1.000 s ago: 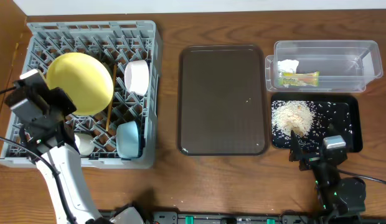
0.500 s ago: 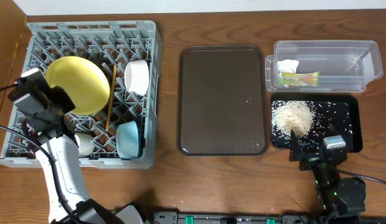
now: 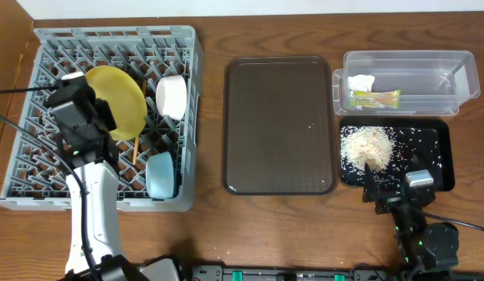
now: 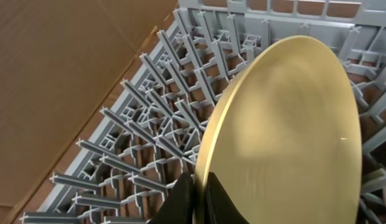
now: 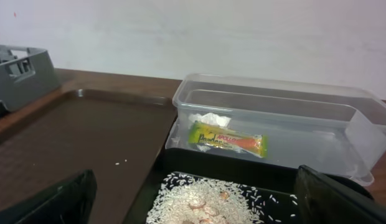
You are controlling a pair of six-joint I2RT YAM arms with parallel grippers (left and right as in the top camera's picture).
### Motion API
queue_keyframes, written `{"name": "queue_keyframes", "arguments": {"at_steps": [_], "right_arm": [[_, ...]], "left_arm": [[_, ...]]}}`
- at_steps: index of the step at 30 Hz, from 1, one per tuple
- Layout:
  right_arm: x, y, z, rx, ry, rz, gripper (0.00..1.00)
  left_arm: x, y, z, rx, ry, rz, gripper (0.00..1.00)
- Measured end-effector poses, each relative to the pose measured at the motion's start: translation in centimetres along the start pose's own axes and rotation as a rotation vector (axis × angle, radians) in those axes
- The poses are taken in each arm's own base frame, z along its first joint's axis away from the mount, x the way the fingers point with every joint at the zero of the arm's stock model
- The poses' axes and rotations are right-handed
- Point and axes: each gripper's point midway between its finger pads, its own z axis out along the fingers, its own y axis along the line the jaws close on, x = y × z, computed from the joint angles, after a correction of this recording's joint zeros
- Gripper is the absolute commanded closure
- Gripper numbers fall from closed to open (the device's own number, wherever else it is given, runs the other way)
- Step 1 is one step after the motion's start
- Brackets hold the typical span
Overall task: Sort waste into correct bins and load items into the dishwasher
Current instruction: 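Open the left gripper and withdraw it from the rack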
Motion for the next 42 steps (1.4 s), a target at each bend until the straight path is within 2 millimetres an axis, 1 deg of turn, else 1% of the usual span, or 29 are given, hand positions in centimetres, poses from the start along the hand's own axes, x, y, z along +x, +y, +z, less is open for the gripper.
{"name": "queue_keyframes", "arguments": {"at_steps": [2,3,5,6,7,8,9,10,11,12,13,14,15,16,18,21,24,26,29,31,35,40,41,42], "right_arm": [[0.0,0.0,0.0,0.000,0.000,0.000,0.01],[0.0,0.0,0.0,0.000,0.000,0.000,0.01],[0.0,0.0,0.0,0.000,0.001,0.000,0.01],[0.0,0.0,0.0,0.000,0.000,0.000,0.01],[0.0,0.0,0.0,0.000,0.000,0.000,0.01],[0.0,0.0,0.0,0.000,0.000,0.000,0.01],[0.0,0.0,0.0,0.000,0.000,0.000,0.01],[0.0,0.0,0.0,0.000,0.000,0.000,0.01],[0.0,0.0,0.0,0.000,0.000,0.000,0.01],[0.0,0.0,0.0,0.000,0.000,0.000,0.01],[0.0,0.0,0.0,0.000,0.000,0.000,0.01],[0.0,0.0,0.0,0.000,0.000,0.000,0.01],[0.0,0.0,0.0,0.000,0.000,0.000,0.01],[0.0,0.0,0.0,0.000,0.000,0.000,0.01],[0.0,0.0,0.0,0.000,0.001,0.000,0.01],[0.0,0.0,0.0,0.000,0.000,0.000,0.01],[0.0,0.0,0.0,0.000,0.000,0.000,0.01],[0.0,0.0,0.0,0.000,0.000,0.000,0.01],[0.0,0.0,0.0,0.000,0.000,0.000,0.01],[0.0,0.0,0.0,0.000,0.000,0.000,0.01],[0.0,0.0,0.0,0.000,0.000,0.000,0.01],[0.0,0.0,0.0,0.000,0.000,0.000,0.01],[0.0,0.0,0.0,0.000,0.000,0.000,0.01],[0.0,0.0,0.0,0.000,0.000,0.000,0.01]], "left_arm": [[-0.2,-1.0,-0.3,0.004,-0.005,0.026,0.92],[-0.4,-2.4,-0.9,0.024,-0.009,0.056,0.91],[-0.1,-4.2,-1.9,0.056,0.002,0.100,0.87],[0.1,-5.7,-2.7,0.089,0.006,0.133,0.83],[0.1,-7.0,-3.3,0.117,0.004,0.158,0.76],[0.4,-8.5,-4.0,0.152,0.008,0.187,0.74],[0.8,-9.9,-4.7,0.188,0.016,0.216,0.66],[1.2,-11.2,-5.3,0.218,0.023,0.245,0.60],[1.7,-12.6,-5.9,0.253,0.028,0.278,0.51],[2.1,-13.6,-6.5,0.281,0.035,0.300,0.33],[2.7,-14.9,-7.2,0.314,0.044,0.326,0.22],[2.9,-15.6,-7.7,0.333,0.045,0.343,0.20],[3.3,-16.6,-8.6,0.361,0.050,0.344,0.19],[3.4,-17.0,-9.4,0.378,0.050,0.343,0.18],[3.0,-16.9,-11.2,0.399,0.034,0.290,0.16],[1.8,-15.6,-13.7,0.418,-0.011,0.181,0.15],[0.6,-14.7,-16.7,0.491,-0.064,0.083,0.12],[0.1,-14.6,-18.8,0.567,-0.097,0.039,0.12],[0.1,-14.9,-20.8,0.661,-0.112,0.018,0.11],[0.5,-15.2,-21.4,0.701,-0.097,0.017,0.11],[1.7,-15.6,-21.8,0.738,-0.048,0.030,0.10],[2.2,-15.6,-22.0,0.751,-0.032,0.035,0.09],[2.3,-15.6,-22.0,0.750,-0.025,0.036,0.04],[2.6,-15.6,-22.0,0.751,-0.015,0.039,0.04]]}}
